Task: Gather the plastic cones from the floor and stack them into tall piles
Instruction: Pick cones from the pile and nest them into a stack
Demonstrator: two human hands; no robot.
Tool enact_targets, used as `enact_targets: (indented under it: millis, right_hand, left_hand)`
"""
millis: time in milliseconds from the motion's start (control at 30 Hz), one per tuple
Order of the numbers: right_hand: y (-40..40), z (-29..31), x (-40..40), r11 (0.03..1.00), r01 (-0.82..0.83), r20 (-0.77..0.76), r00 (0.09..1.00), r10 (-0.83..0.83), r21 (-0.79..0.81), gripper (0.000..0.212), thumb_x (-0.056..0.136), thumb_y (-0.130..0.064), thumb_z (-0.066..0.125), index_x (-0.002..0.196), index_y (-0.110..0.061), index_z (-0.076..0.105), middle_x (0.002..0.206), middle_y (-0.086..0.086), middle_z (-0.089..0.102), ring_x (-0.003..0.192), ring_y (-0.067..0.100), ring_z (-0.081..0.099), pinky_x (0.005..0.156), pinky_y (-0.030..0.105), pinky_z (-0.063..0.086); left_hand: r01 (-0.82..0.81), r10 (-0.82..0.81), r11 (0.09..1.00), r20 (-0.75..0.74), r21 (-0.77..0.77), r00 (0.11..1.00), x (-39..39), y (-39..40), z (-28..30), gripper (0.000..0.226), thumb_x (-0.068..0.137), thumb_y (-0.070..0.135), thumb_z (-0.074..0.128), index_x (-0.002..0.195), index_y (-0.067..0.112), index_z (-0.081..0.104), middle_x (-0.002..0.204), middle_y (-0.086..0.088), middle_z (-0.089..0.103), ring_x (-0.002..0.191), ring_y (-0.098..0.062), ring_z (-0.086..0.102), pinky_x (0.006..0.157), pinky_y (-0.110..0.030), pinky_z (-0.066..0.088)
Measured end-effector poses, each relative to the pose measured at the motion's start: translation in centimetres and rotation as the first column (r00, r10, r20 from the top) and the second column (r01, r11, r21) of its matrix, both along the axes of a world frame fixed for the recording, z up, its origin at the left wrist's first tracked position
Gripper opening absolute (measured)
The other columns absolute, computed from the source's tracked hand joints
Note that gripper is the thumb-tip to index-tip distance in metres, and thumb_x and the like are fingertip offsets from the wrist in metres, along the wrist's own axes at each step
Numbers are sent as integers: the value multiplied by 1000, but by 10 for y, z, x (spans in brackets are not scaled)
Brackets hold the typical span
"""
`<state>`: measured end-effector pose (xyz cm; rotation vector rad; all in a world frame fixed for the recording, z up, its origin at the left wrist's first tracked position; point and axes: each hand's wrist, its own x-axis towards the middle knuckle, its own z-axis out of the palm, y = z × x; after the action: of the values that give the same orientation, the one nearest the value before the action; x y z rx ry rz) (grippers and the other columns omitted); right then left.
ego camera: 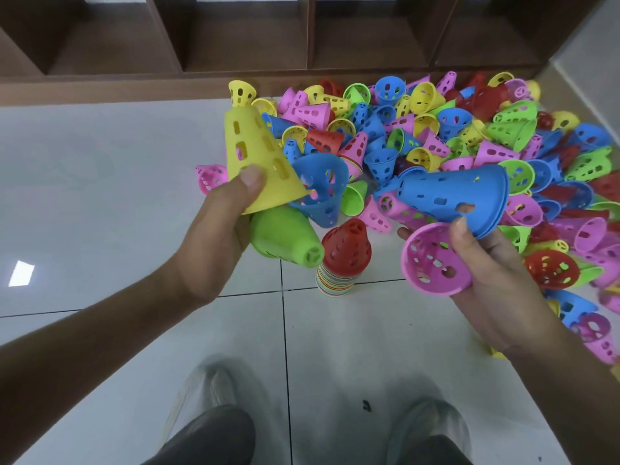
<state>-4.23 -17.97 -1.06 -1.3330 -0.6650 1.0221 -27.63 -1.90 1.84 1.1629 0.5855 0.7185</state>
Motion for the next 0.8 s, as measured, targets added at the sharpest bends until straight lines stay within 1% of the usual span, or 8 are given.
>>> enact_targets:
  millis: [167,300,400,467,567,633,700,800]
  right_hand:
    - [6,16,-4,993,74,-37,997,-70,95,53,95,-31,50,144,-10,49,139,13,60,129,34,58,106,51,46]
    - [7,26,-7,988,76,-38,997,-72,134,67,90,-45,64,144,-9,49,143,16,57,133,37,53,110,54,42]
    - [3,27,-11,986,73,-28,997,-70,150,56,97,-37,54,145,-8,48,142,15,58,133,35,54,112,56,40]
    - [-4,27,-15,981,87,-35,996,-82,174,50,99,-31,46,144,-8,48,141,12,60,131,31,56,112,56,39]
    - [-15,27,-19,981,77,-9,997,-76,178,53,97,-37,53,144,-12,49,142,13,58,132,33,55,111,55,41]
    - [-23,28,-21,986,46,74,996,-58,159,61,89,-48,66,140,-16,53,139,10,61,129,31,58,108,48,47]
    - [-29,29,-25,993,36,227,972,-60,110,58,81,-56,72,128,-23,61,128,-3,69,120,18,64,99,34,54]
    - [-38,28,-29,994,52,354,932,-82,92,37,79,-41,67,114,-28,62,106,-21,73,99,-2,67,80,12,52]
  left_hand:
    - [91,-80,990,98,-112,992,5,-10,26,56,60,62,85,102,26,79,108,-3,75,99,-20,72,81,-32,58]
    - [153,-123,972,167,-180,978,0,-12,43,52,63,56,85,101,20,78,102,-7,73,91,-21,71,81,-33,59]
    - [174,-157,951,85,-255,984,-3,-21,39,48,68,49,84,104,17,77,103,-17,70,90,-30,65,83,-38,56]
    - [171,-188,932,-21,-321,982,-6,-31,32,39,75,50,70,96,19,79,99,-18,71,89,-30,62,83,-38,55]
    - [173,-238,904,-124,-392,963,-9,-44,21,38,82,52,57,86,23,80,92,-14,72,81,-23,60,80,-35,52]
    - [167,-244,890,-134,-424,960,-8,-48,16,40,82,53,54,87,23,81,93,-12,71,78,-21,60,79,-35,52]
    - [160,-238,877,-121,-453,964,-7,-48,13,41,82,55,57,90,22,80,95,-13,70,77,-21,61,75,-33,56]
    - [148,-229,861,-112,-486,967,-7,-45,11,43,83,57,61,94,19,78,98,-14,70,75,-21,62,70,-31,58]
